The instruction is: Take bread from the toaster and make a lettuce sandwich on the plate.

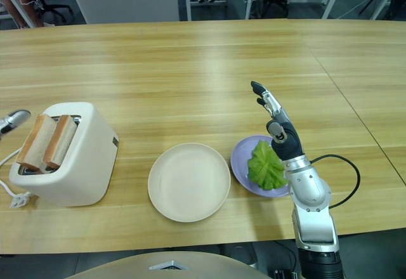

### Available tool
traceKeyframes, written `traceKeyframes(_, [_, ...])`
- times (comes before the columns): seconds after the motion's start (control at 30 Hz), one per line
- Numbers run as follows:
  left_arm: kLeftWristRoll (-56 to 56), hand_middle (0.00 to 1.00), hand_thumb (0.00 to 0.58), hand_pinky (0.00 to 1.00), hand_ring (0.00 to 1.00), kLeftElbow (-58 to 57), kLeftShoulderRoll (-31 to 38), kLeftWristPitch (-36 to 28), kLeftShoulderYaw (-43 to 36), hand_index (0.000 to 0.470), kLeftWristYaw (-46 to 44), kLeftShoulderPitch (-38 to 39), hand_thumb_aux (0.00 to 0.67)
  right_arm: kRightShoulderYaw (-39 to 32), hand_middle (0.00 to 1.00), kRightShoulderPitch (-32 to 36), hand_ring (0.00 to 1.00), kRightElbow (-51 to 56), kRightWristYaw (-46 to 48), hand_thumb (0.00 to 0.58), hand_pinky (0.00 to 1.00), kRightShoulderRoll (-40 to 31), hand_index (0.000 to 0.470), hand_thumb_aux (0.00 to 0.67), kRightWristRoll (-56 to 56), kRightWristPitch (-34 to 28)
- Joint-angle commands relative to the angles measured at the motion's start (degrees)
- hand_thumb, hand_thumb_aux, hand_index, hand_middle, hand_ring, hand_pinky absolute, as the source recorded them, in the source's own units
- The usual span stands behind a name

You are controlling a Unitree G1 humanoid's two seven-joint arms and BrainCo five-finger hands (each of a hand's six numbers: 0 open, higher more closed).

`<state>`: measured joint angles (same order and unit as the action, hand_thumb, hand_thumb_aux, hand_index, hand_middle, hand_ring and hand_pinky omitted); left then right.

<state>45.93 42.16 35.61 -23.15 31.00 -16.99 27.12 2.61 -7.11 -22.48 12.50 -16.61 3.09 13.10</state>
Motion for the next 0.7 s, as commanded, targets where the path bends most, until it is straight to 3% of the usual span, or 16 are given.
traceKeyframes(0.03, [4.56,0.0,0.0,0.0,0.0,-4.83,-0.09,-1.12,-4.71,0.0,-3.72,1.34,0.0,0.49,0.0,0.3,0.0,1.4,-0.27,0.0,0.0,-0.15,0.0,0.0,0.44,0.65])
traceKeyframes(0.4, [7.04,0.0,0.018,0.0,0.0,-12.81,0.28,-1.3,-7.77,0.007,-6.24,2.3,0.011,0.72,0.0,-0.48,0.0,0.81,-0.68,0.0,0.0,-0.19,0.0,0.0,0.41,1.06])
traceKeyframes(0.47, [6.49,0.0,0.19,0.0,0.0,-13.1,0.05,-1.28,-7.39,0.083,-6.1,2.16,0.121,0.74,0.0,-0.62,0.0,0.61,-0.67,0.0,0.0,-0.19,0.0,0.0,0.35,1.02])
traceKeyframes(0.5, [6.11,0.0,0.19,0.0,0.0,-13.17,-0.09,-1.29,-7.23,0.083,-6.11,2.07,0.121,0.77,0.0,-0.75,0.0,0.43,-0.67,0.0,0.0,-0.18,0.0,0.0,0.33,0.98])
traceKeyframes(0.53, [5.77,0.0,0.441,0.0,0.0,-13.26,-0.15,-1.21,-7.15,0.235,-6.12,1.92,0.342,0.78,0.0,-0.86,0.0,0.26,-0.68,0.0,0.0,-0.17,0.0,0.0,0.32,0.94])
traceKeyframes(0.6, [4.64,0.0,0.464,0.0,0.0,-13.43,-0.6,-1.0,-6.85,0.254,-5.56,1.27,0.37,0.74,0.0,-0.99,0.0,0.02,-0.65,0.0,0.0,-0.15,0.0,0.0,0.27,0.89])
traceKeyframes(0.63, [3.29,0.0,0.578,0.0,0.0,-13.23,-1.23,-0.91,-6.48,0.437,-5.28,0.63,0.636,0.7,0.0,-0.99,0.0,-0.02,-0.61,0.0,0.0,-0.15,0.0,0.0,0.25,0.87])
traceKeyframes(0.7, [0.03,0.0,0.58,0.0,0.0,-12.1,-3.01,-1.01,-5.54,0.46,-4.87,-0.91,0.67,0.64,0.0,-0.93,0.0,-0.04,-0.52,0.0,0.0,-0.17,0.0,0.0,0.18,0.84])
